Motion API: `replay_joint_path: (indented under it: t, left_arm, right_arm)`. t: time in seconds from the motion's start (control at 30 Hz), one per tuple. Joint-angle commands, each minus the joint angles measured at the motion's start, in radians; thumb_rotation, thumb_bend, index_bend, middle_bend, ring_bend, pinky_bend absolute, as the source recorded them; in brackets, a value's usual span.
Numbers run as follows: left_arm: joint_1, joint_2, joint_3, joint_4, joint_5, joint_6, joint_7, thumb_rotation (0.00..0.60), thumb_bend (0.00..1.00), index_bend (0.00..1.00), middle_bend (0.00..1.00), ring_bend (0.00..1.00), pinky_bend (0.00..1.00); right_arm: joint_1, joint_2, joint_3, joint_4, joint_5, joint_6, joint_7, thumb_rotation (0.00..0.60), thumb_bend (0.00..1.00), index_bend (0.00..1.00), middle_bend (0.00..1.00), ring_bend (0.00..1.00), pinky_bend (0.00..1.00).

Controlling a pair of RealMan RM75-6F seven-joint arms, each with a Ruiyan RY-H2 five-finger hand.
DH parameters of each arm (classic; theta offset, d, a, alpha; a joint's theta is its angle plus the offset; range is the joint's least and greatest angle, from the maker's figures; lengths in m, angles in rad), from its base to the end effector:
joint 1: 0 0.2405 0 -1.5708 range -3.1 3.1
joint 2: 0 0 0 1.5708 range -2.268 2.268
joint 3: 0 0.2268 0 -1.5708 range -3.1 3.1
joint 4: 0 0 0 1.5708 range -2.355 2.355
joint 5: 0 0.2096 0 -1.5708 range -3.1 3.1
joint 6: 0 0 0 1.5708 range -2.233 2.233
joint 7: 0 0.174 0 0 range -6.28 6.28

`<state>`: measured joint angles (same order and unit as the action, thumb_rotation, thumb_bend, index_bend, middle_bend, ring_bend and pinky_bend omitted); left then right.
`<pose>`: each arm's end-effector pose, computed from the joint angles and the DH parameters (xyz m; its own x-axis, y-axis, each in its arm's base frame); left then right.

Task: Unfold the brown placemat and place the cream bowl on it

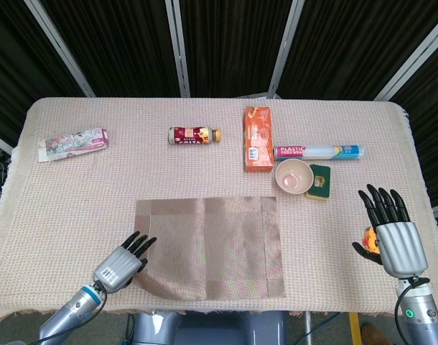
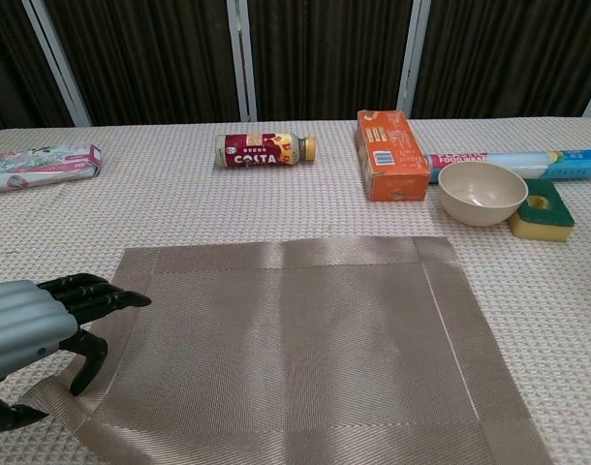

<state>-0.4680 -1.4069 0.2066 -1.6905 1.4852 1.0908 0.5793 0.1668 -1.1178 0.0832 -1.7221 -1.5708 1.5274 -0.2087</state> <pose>-0.1855 0.1959 -0.0366 0.7353 0.2854 0.6148 0.6353 -0.6062 -0.4784 -0.2264 -0.2319 0.1461 0.4748 0.1211 0.8717 -0.8596 -0.1490 0.4888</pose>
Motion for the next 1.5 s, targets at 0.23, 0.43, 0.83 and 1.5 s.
replay_joint_path:
  t: [0.23, 0.43, 0.83, 1.5]
  left_arm:
    - [0.022, 0.024, -0.001, 0.018, -0.002, 0.012, -0.019, 0.6, 0.5, 0.78, 0.0, 0.0, 0.0]
    - [0.03, 0.04, 0.005, 0.025, 0.012, 0.007, -0.024, 0.6, 0.5, 0.78, 0.0, 0.0, 0.0]
    - [0.053, 0.054, 0.017, 0.029, 0.026, 0.01, -0.025, 0.6, 0.42, 0.65, 0.0, 0.0, 0.0]
    - [0.107, 0.312, -0.079, -0.093, 0.111, 0.284, -0.354, 0.6, 0.0, 0.0, 0.0, 0.0, 0.0]
  right_arm:
    - [-0.001, 0.001, 0.002, -0.002, -0.002, -0.003, -0.001, 0.6, 0.0, 0.0, 0.0, 0.0, 0.0]
    - [-0.002, 0.003, 0.004, -0.005, 0.002, -0.008, 0.004, 0.6, 0.0, 0.0, 0.0, 0.0, 0.0]
    - [-0.005, 0.005, 0.006, -0.005, -0.001, -0.006, 0.005, 0.6, 0.0, 0.0, 0.0, 0.0, 0.0]
    - [0.008, -0.004, 0.011, 0.008, 0.028, -0.05, 0.004, 0.6, 0.0, 0.0, 0.0, 0.0, 0.0]
